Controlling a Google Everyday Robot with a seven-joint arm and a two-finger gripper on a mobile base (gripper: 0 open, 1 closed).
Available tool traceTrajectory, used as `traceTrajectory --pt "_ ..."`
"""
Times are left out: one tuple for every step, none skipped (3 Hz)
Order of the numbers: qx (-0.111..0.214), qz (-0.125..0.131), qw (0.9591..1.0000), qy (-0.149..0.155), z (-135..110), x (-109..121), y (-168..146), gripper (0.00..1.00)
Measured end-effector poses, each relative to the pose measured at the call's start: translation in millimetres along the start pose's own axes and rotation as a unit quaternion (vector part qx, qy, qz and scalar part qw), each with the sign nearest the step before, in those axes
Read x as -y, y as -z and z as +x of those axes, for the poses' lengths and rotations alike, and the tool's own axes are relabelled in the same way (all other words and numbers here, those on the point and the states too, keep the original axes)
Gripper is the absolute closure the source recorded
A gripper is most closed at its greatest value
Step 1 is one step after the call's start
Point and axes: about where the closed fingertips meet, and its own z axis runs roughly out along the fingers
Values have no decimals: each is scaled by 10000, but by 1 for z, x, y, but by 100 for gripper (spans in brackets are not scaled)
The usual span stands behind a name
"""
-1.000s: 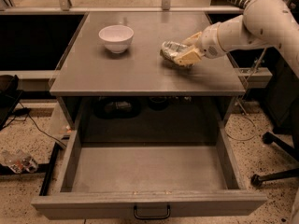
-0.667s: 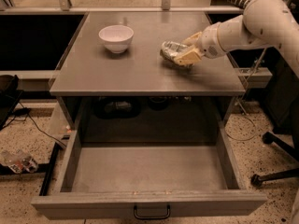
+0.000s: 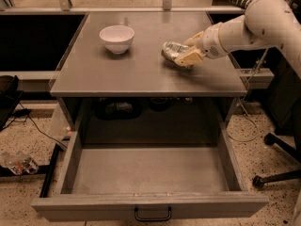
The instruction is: Pick 7up can from top drawer and place on counter
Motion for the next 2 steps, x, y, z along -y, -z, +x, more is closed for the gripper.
traceTrajectory --pt "0 -1 10000 0 0 0 0 0" --pt "0 -1 10000 0 0 0 0 0"
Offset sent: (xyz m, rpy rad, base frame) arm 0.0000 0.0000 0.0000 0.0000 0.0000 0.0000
